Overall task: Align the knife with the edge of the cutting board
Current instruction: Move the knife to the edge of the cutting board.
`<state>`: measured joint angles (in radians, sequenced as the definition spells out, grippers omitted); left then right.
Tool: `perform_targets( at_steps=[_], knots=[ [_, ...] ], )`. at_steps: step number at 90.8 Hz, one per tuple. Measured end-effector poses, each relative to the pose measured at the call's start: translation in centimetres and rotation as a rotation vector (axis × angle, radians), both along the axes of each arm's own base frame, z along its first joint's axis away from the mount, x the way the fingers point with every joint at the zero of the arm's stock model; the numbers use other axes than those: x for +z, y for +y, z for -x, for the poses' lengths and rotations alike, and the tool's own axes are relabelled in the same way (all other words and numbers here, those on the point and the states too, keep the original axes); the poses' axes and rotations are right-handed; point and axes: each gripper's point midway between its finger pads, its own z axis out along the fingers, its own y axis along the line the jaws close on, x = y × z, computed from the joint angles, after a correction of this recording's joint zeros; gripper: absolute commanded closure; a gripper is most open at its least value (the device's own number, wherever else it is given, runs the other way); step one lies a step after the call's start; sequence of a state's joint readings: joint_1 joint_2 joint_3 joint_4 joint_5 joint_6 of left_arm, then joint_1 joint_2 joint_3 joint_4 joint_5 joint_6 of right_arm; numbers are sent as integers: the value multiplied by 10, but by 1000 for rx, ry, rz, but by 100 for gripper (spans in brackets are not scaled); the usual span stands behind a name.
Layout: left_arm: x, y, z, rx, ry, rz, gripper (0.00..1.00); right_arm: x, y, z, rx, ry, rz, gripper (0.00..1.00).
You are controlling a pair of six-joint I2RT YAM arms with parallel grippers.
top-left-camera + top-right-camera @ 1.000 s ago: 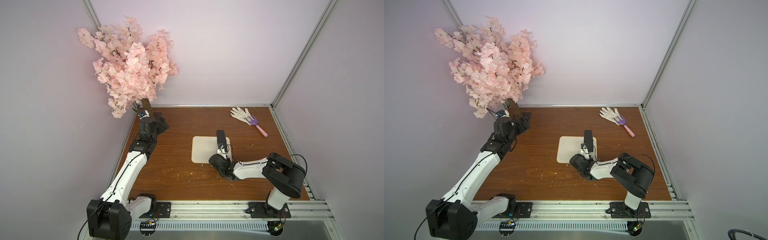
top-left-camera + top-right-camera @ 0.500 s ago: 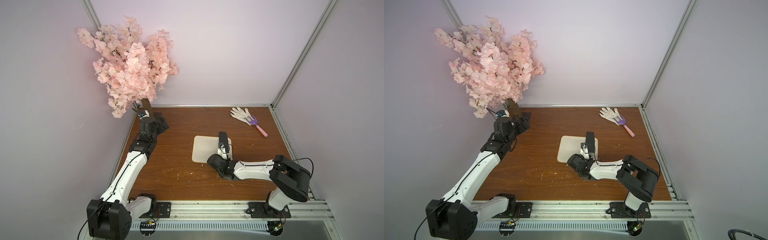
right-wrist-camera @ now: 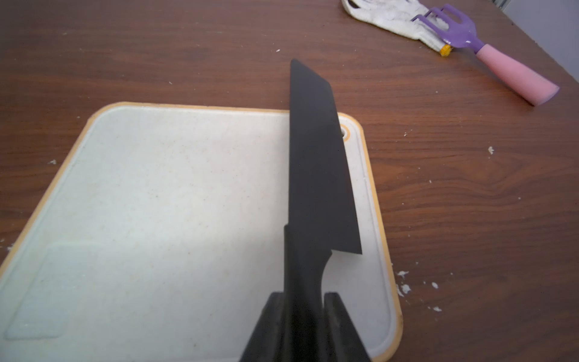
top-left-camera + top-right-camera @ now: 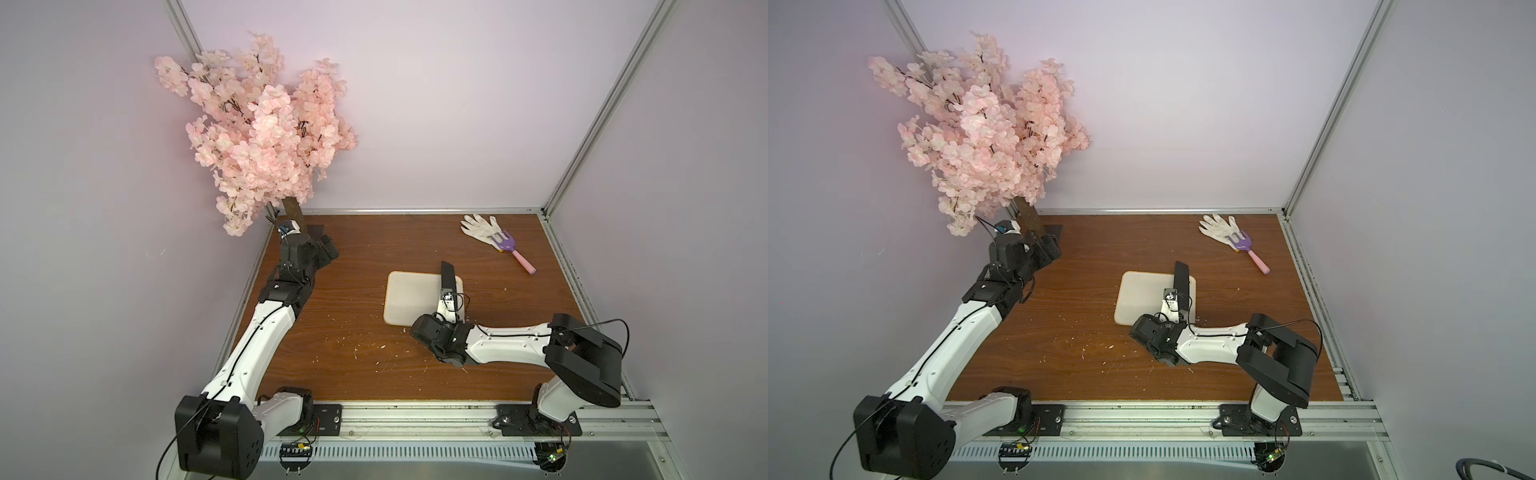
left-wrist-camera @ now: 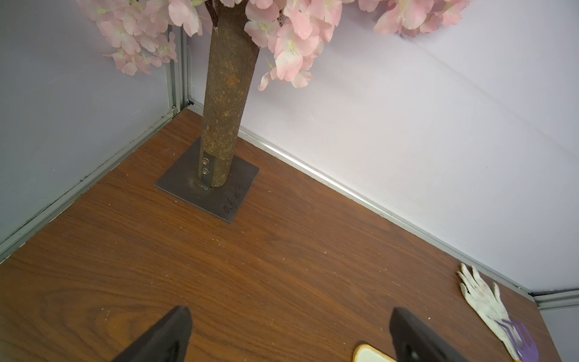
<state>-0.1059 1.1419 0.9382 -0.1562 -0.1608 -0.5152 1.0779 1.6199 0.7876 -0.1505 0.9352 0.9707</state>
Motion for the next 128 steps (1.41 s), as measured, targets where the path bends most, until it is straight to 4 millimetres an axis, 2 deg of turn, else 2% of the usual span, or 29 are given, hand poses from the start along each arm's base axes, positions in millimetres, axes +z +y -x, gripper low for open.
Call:
perform_targets(
  at_steps=[12,30,54,63,98,128],
  knots=[
    [0,0,0,0,0,0,0,9,-2,4,-15,-24,-31,100],
    [0,0,0,1,0,0,0,2,-3,8,-19,-7,-19,99],
    [0,0,0,1,0,0,0,-14,1,9,17,55,4,56],
    [0,0,0,1,0,-1,0,-17,0,8,22,76,-7,49],
    [0,0,0,1,0,-1,0,-25,-2,10,48,166,-63,49],
    [0,1,0,4,0,-2,0,-49,-2,9,50,238,-57,50]
  ],
)
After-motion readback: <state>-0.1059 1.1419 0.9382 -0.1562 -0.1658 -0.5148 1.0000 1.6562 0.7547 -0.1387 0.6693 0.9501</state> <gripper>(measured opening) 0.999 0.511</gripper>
